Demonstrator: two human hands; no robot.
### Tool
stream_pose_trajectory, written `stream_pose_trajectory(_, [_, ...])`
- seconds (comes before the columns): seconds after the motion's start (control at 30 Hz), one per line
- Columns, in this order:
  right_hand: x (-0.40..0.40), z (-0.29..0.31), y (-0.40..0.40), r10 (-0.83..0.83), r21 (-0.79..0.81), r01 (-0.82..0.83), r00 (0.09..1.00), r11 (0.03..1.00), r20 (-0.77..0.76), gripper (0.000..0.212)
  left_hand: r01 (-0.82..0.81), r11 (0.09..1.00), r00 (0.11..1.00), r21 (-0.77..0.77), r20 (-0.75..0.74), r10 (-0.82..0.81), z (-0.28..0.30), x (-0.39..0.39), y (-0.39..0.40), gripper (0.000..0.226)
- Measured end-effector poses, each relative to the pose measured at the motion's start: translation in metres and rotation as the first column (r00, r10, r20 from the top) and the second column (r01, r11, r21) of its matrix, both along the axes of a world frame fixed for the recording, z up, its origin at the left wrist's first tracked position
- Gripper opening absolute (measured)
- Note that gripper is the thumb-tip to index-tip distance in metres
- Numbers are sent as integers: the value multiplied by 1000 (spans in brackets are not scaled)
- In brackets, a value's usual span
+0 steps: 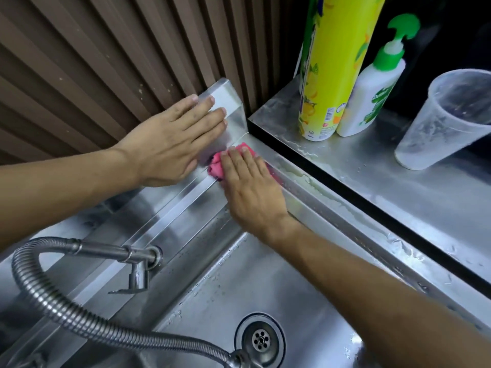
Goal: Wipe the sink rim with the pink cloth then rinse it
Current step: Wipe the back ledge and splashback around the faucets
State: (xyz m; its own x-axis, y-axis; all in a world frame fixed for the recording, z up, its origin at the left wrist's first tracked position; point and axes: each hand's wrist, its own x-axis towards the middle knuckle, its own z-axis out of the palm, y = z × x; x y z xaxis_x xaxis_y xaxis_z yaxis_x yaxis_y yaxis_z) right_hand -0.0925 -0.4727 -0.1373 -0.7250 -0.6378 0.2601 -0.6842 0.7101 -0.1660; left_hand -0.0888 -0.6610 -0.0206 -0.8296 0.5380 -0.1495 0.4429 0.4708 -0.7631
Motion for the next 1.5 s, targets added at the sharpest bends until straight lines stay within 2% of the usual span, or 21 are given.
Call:
stream_pose_trajectory(0.13, [-37,13,-10,-166,96,162,985,982,39,58,13,1000,999,21,48,-14,2,-24,9,77])
stream_pose_trajectory(0.23, [-30,14,-17,-249,54,247,968,968,37,57,-13,999,996,52,84,9,1,-27,5,78])
stream_pose_trajectory(0.3, [-14,13,8,-276,1,276,961,961,35,58,-24,997,996,80,89,17,-1,-26,5,76])
stream_pose_trajectory(0.4, [20,10,62,-298,15,297,953,955,53,56,-29,998,997,60,68,25,0,-26,6,73])
stream_pose_trajectory(0.5, [28,9,71,-329,2,330,943,944,44,61,-73,995,997,-66,30,75,-1,-25,9,74])
stream_pose_trajectory(0.6, [3,13,29,-253,-24,254,967,967,36,60,-96,987,994,-130,43,103,4,-23,17,78])
stream_pose_trajectory(0.67, [-15,14,3,-190,14,190,981,982,36,60,-141,974,986,-177,61,154,7,-21,21,78])
stream_pose_trajectory(0.77, [-11,10,9,-163,5,163,987,987,15,57,-224,943,968,-248,59,245,4,-17,39,74])
stream_pose_trajectory(0.83, [11,7,39,-214,-51,214,977,976,0,55,-223,964,973,-147,35,230,1,-21,58,68])
stream_pose_trajectory(0.9, [36,5,66,-285,-67,286,958,956,12,58,-208,963,977,169,88,196,-6,-28,73,63])
stream_pose_trajectory(0.97, [49,3,73,-328,-47,329,944,943,35,62,-272,849,958,454,209,195,-26,-28,80,60])
stream_pose_trajectory(1.03, [43,6,65,-368,-48,370,928,928,52,64,-342,732,934,589,298,197,-48,-23,81,59])
stream_pose_trajectory(1.1, [25,6,52,-345,-64,349,936,935,67,62,-398,663,910,633,362,201,-67,-10,78,61])
stream_pose_trajectory(1.2, [0,6,53,-251,-57,253,967,966,39,60,-369,689,921,623,343,182,-91,-1,71,65])
stream_pose_trajectory(1.23, [3,7,61,-227,-60,228,974,972,26,59,-376,685,920,624,341,195,-96,-1,70,66])
stream_pose_trajectory(1.27, [12,7,72,-213,-59,214,977,975,20,58,-409,641,909,649,353,222,-97,0,71,66])
stream_pose_trajectory(1.3, [27,7,85,-216,-50,218,976,975,31,58,-434,586,900,684,362,245,-99,0,72,64])
stream_pose_trajectory(1.37, [58,9,113,-250,-37,253,965,967,74,59,-447,533,894,718,368,255,-100,2,72,63])
stream_pose_trajectory(1.43, [71,9,120,-306,-63,312,948,948,88,58,-454,542,891,708,376,255,-99,3,73,63])
stream_pose_trajectory(1.5, [54,13,94,-318,-73,326,943,943,99,56,-456,535,890,711,379,255,-99,2,72,63])
